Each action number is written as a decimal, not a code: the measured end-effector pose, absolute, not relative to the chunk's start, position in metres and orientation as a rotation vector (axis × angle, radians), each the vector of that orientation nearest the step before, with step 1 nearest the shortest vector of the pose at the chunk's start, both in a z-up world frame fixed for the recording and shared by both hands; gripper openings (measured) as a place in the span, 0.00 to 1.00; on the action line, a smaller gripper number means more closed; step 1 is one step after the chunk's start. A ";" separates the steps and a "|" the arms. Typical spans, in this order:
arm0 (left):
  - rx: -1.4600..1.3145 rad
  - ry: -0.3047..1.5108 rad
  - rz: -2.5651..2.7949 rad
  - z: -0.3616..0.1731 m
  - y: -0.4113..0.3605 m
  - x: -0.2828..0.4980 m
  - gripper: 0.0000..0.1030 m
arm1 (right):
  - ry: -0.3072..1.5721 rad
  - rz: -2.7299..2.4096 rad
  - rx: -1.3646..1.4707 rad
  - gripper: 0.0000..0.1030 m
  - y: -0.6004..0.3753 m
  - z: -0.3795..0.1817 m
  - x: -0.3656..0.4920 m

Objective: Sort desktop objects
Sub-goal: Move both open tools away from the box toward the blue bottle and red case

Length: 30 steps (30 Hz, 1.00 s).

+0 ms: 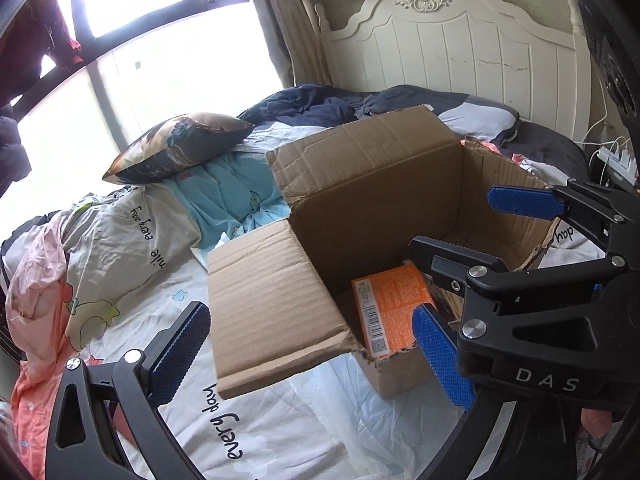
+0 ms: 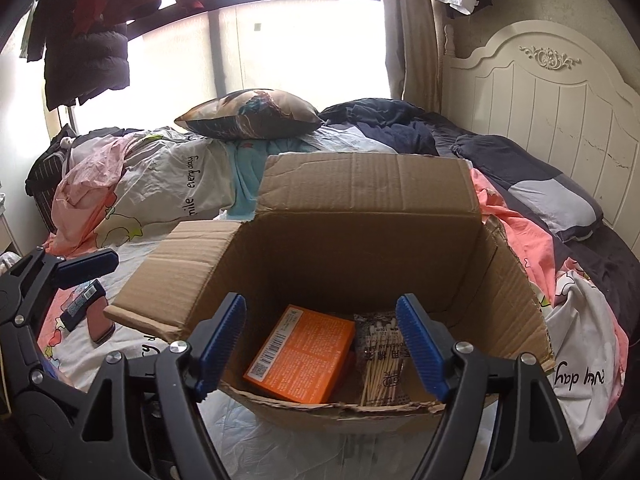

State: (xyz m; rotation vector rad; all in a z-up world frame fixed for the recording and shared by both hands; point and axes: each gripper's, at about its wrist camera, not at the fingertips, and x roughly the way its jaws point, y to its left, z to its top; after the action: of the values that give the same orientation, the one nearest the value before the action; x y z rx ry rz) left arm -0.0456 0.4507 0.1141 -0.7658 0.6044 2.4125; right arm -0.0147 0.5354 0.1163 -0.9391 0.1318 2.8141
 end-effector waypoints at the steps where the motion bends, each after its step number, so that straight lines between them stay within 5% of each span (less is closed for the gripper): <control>1: -0.766 0.616 2.419 0.113 0.448 -0.045 1.00 | 0.116 2.815 -0.951 0.75 0.530 0.117 -0.016; 30: -0.897 0.579 2.644 0.087 0.266 -0.059 1.00 | -0.144 2.996 -1.086 0.76 0.356 0.103 -0.044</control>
State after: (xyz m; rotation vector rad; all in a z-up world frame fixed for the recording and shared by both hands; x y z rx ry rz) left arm -0.0586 0.2662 0.0871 -0.8974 0.5792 2.6435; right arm -0.0435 0.3561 0.1027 -1.0864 -0.1438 2.9957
